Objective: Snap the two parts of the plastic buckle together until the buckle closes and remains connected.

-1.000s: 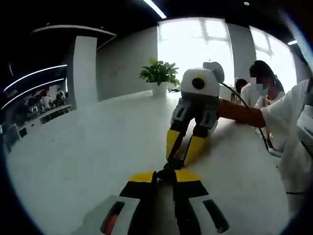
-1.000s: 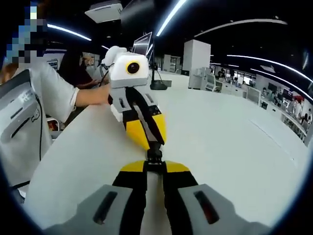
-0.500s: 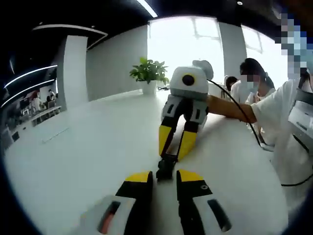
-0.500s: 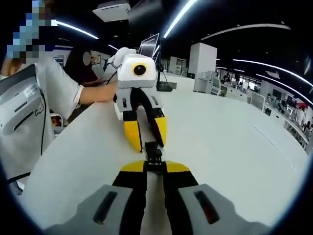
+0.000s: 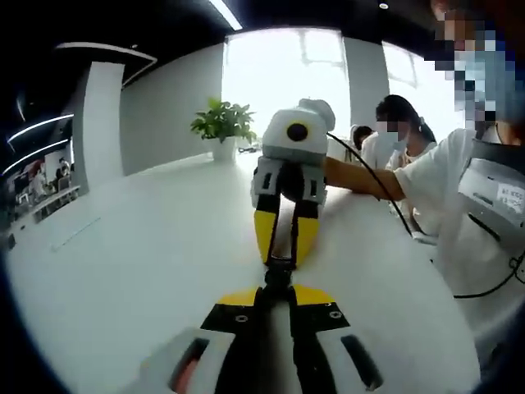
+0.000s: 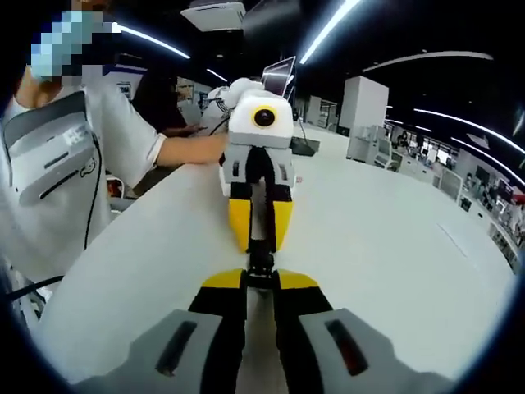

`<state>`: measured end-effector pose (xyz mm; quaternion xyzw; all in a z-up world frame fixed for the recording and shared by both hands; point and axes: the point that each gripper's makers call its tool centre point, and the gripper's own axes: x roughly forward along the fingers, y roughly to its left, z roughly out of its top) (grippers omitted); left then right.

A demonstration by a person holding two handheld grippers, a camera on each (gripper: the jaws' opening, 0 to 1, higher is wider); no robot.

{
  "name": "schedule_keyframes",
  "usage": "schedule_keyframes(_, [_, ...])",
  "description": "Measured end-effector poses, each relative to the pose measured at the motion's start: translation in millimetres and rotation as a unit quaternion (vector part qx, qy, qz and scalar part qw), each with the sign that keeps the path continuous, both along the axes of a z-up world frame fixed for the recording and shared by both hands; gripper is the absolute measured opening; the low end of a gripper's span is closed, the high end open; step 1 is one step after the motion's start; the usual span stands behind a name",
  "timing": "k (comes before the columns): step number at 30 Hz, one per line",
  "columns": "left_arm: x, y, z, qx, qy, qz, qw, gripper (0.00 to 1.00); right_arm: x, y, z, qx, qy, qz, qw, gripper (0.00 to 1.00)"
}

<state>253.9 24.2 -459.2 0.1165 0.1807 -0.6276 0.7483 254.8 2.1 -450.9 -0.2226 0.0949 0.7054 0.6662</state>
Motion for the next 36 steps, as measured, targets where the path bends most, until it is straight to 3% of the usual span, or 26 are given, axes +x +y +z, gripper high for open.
schedule_keyframes(3, [-7.3,-1,0.0,-0.001,-0.001,-0.026,0.9997,0.12,-7,0,-0.1,0.004,0.004,0.022,0.9997,0.12])
schedule_keyframes(8, [-10.6,-2,0.0,0.004,-0.002,-0.033,0.9995,0.12,-9,1,1.7,0.006,0.001,0.030,0.9995,0.12])
schedule_keyframes(16, [-5.1,-2,-0.6,-0.001,0.009,-0.010,0.9999,0.13,-2,1,-0.1,0.008,0.019,0.003,0.9998,0.13])
schedule_keyframes(20, [-4.8,-1,-0.4,0.000,-0.005,-0.008,1.0000,0.16,3,0,-0.2,0.012,0.020,-0.012,0.9997,0.19])
schedule_keyframes(25, [-1.5,2,0.1,0.000,-0.004,-0.001,1.0000,0.20,1,-3,-0.3,0.009,0.027,-0.015,0.9995,0.17])
schedule_keyframes(36, [-1.2,5,0.1,-0.002,0.006,-0.001,1.0000,0.12,-4,-5,-2.4,0.006,0.049,-0.020,0.9986,0.12])
